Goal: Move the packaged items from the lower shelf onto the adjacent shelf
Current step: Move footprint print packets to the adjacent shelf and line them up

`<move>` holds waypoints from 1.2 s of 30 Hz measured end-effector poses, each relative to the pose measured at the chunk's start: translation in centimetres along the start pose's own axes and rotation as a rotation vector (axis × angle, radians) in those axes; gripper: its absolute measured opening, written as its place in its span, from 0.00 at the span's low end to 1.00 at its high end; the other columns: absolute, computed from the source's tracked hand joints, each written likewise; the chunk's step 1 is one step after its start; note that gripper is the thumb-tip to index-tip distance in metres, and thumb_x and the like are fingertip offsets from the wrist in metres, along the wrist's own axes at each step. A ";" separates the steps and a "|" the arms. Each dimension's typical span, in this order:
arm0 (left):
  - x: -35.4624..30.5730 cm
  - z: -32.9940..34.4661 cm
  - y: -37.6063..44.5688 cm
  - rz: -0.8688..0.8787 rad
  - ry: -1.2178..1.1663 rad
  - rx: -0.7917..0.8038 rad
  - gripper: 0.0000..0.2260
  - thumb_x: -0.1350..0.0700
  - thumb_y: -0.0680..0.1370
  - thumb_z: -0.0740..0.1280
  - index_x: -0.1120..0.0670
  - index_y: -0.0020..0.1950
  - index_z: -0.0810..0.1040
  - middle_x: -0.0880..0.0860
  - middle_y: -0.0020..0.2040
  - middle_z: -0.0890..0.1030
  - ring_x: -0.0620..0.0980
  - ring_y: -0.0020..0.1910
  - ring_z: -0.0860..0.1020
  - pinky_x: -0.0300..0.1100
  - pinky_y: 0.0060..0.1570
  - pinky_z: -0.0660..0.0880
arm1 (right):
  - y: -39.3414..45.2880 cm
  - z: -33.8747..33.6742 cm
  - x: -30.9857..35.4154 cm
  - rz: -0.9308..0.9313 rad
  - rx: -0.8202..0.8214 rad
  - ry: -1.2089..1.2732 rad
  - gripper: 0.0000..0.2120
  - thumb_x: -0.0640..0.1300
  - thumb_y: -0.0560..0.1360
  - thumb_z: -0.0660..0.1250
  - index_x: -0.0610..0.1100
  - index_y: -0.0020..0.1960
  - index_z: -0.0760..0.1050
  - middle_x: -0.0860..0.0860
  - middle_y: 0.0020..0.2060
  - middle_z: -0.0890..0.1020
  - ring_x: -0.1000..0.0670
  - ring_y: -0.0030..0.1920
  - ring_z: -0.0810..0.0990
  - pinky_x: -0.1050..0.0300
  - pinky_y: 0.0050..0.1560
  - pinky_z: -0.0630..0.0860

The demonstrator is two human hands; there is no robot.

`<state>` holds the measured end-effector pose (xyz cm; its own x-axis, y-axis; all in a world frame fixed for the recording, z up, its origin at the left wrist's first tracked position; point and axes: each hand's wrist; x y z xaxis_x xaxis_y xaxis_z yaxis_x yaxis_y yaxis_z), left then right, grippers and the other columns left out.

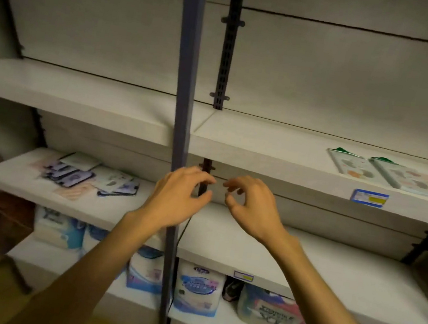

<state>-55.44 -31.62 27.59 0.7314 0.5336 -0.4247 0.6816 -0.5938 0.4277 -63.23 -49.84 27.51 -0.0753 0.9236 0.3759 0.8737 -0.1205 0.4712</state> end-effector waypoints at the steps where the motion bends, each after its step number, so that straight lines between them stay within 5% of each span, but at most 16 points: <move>1: 1.7 -0.6 -0.9 -0.014 -0.003 0.009 0.13 0.47 0.78 0.66 0.43 0.63 0.78 0.44 0.57 0.78 0.45 0.55 0.77 0.45 0.54 0.77 | 0.1 1.5 1.4 0.004 0.018 0.014 0.13 0.48 0.74 0.65 0.51 0.57 0.80 0.55 0.49 0.83 0.52 0.50 0.78 0.54 0.50 0.75; 18: 27.7 -7.1 -11.8 -0.265 0.024 0.169 0.14 0.47 0.77 0.66 0.42 0.63 0.75 0.46 0.62 0.75 0.48 0.55 0.77 0.49 0.54 0.76 | 4.5 24.6 17.4 0.132 0.276 0.078 0.14 0.49 0.75 0.65 0.50 0.59 0.79 0.52 0.53 0.82 0.51 0.48 0.80 0.54 0.49 0.77; 36: 51.4 -9.1 -4.0 -0.442 0.065 0.237 0.14 0.48 0.76 0.67 0.44 0.61 0.78 0.51 0.60 0.81 0.54 0.55 0.80 0.49 0.54 0.77 | 18.3 43.3 20.3 0.326 0.395 0.088 0.15 0.49 0.76 0.68 0.49 0.61 0.79 0.51 0.55 0.84 0.50 0.49 0.81 0.59 0.47 0.74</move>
<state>-20.41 3.65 11.31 0.3793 0.7970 -0.4701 0.9077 -0.4191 0.0218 -27.95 -17.55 9.20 0.2059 0.8247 0.5268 0.9720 -0.2348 -0.0123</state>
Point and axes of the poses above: each hand's wrist, its own y-axis towards the middle knuckle, its own z-axis out of the palm, x = y × z
